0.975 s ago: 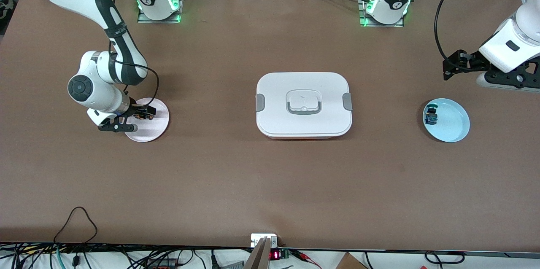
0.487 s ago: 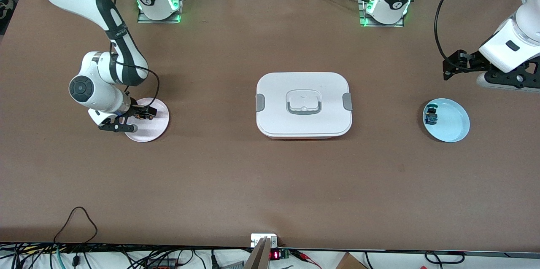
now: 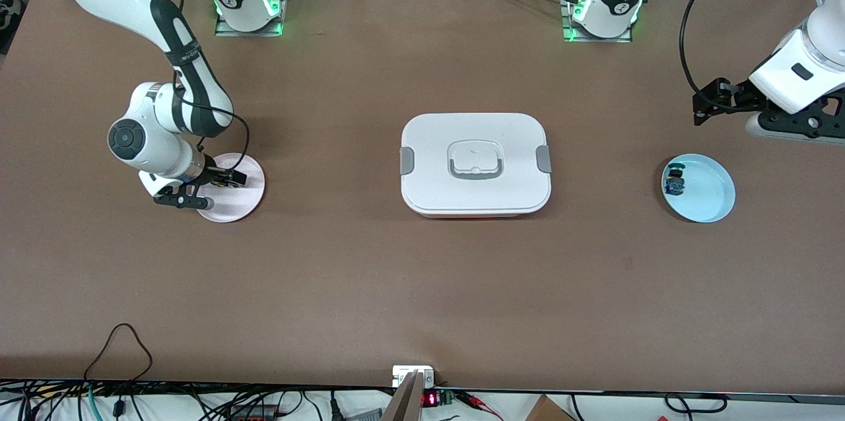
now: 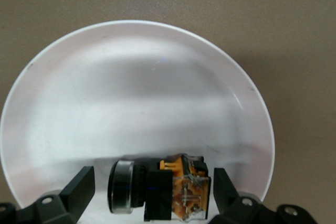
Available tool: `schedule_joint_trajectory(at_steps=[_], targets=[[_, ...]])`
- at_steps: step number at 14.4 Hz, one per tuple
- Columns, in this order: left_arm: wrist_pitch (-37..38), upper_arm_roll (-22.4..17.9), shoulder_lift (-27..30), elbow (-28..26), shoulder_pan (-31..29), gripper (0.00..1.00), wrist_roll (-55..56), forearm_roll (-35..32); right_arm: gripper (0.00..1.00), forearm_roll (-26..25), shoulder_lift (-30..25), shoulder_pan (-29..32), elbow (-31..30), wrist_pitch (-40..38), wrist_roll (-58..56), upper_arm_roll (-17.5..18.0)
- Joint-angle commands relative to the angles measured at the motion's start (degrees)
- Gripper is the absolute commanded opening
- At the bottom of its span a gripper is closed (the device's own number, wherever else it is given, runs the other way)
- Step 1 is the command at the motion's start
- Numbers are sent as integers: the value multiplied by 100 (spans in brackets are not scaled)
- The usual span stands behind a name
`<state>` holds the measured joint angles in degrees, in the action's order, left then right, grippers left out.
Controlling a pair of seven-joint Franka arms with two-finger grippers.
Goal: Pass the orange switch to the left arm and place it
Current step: 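Lower the right gripper and close it on the orange switch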
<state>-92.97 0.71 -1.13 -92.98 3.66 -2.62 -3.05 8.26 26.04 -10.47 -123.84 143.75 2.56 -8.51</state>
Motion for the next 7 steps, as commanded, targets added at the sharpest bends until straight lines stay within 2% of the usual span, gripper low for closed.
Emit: schedule_joint_trajectory(at_steps=[1, 7], targets=[[148, -1, -80, 193, 21, 100, -28, -20, 100, 71, 24, 72, -52, 127, 51, 25], [148, 8, -80, 193, 30, 100, -28, -11, 100, 71, 24, 46, -52, 118, 289, 25]])
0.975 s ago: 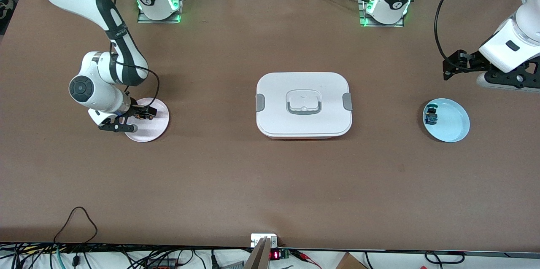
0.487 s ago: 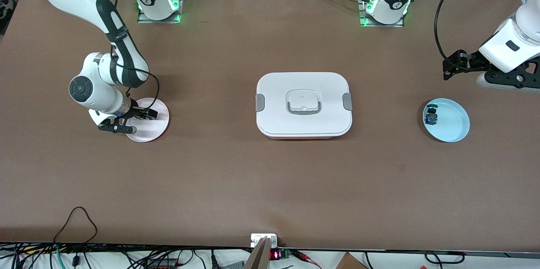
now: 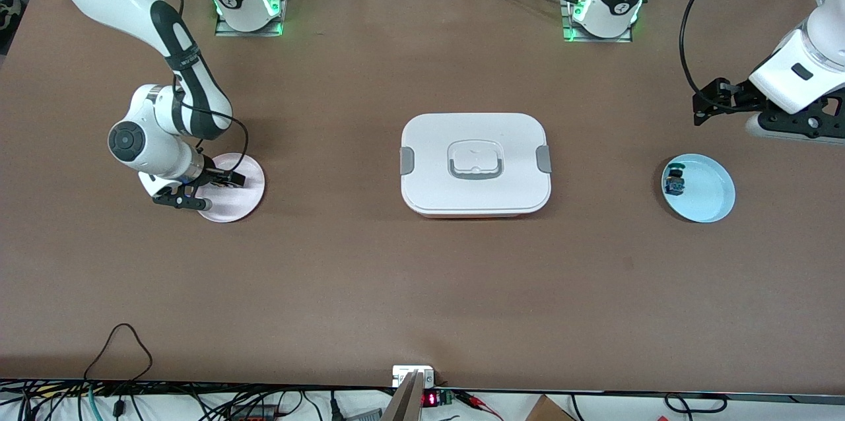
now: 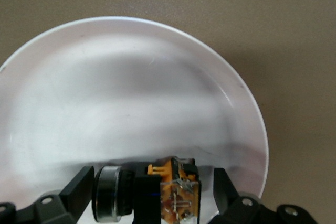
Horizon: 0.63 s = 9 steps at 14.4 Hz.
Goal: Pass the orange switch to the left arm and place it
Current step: 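Lower the right gripper and close it on the orange switch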
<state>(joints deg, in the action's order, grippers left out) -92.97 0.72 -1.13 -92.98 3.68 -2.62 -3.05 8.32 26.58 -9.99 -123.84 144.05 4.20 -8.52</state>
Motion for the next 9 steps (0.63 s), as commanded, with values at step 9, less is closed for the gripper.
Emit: schedule_joint_trajectory(at_steps=[9], targets=[[148, -2, -80, 202, 28, 100, -28, -11, 100, 65, -21, -99, -52, 53, 90, 26]])
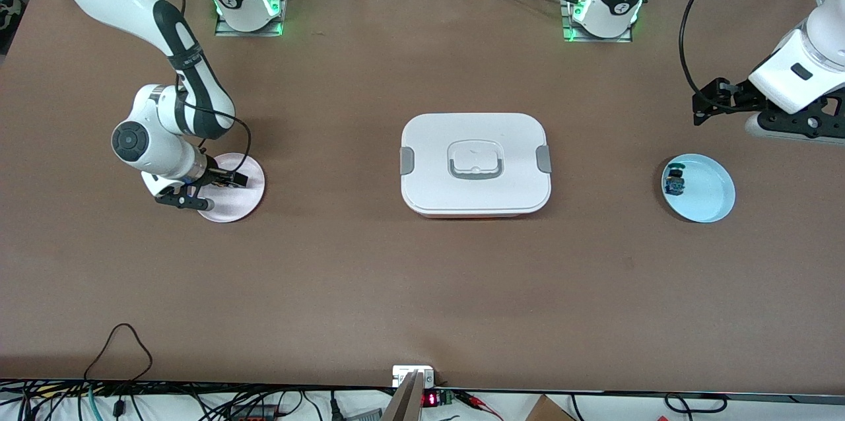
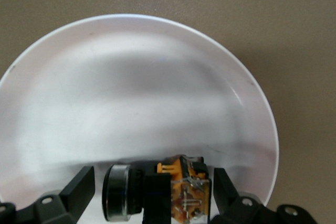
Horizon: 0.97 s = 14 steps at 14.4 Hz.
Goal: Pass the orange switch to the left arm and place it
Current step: 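Lower the right gripper and close it on the orange switch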
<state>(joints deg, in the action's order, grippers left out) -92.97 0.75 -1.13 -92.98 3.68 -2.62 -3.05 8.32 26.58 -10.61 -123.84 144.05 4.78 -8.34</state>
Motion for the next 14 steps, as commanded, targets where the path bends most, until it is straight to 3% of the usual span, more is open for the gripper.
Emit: schedule_joint_trajectory(at_steps=[1, 2, 3, 5, 7, 10, 14], targets=[[148, -5, -80, 202, 27, 100, -20, -11, 92, 56, -21, -29, -52, 53, -29, 8], [148, -5, -80, 202, 27, 100, -19, -11, 57, 47, -30, -29, -52, 27, -222, 8], [148, -5, -80, 202, 27, 100, -28, -11, 39, 47, -48, -29, -44, 26, -250, 8], [148, -5, -80, 202, 27, 100, -19, -20, 16, 47, -83, -29, -26, 0, -390, 8], [148, -5, -80, 202, 27, 100, -28, -11, 8, 47, -126, -38, 0, -52, -408, 16], [148, -5, -80, 202, 27, 100, -20, -20, 8, 30, -320, -73, 175, -481, -487, 25], [148, -5, -80, 193, 27, 100, -28, -11, 8, 47, -408, -126, 1035, -1562, -487, 16]])
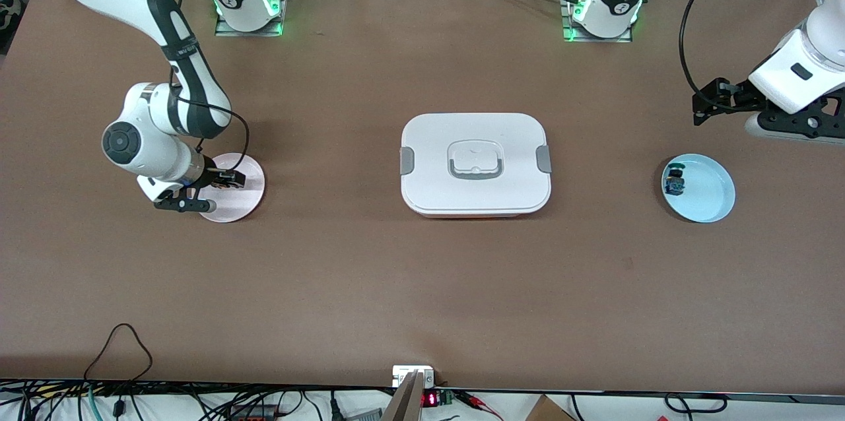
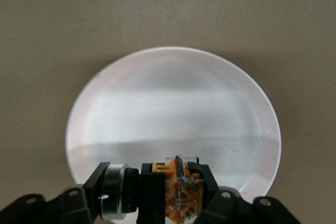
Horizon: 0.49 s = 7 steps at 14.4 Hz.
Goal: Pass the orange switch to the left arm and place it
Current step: 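Lower the right gripper and close it on the orange switch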
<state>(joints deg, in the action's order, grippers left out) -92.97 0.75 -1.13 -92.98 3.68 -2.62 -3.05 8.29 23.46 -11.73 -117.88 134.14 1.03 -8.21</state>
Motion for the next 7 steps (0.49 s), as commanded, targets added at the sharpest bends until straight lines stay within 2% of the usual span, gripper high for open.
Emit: schedule_joint_trajectory(at_steps=[1, 7], targets=[[148, -5, -71, 202, 27, 100, -20, -11, 8, 50, -122, -14, 668, -826, -112, 4], [148, -5, -80, 202, 27, 100, -19, -20, 8, 58, -430, -163, 1828, -1943, -304, 4]])
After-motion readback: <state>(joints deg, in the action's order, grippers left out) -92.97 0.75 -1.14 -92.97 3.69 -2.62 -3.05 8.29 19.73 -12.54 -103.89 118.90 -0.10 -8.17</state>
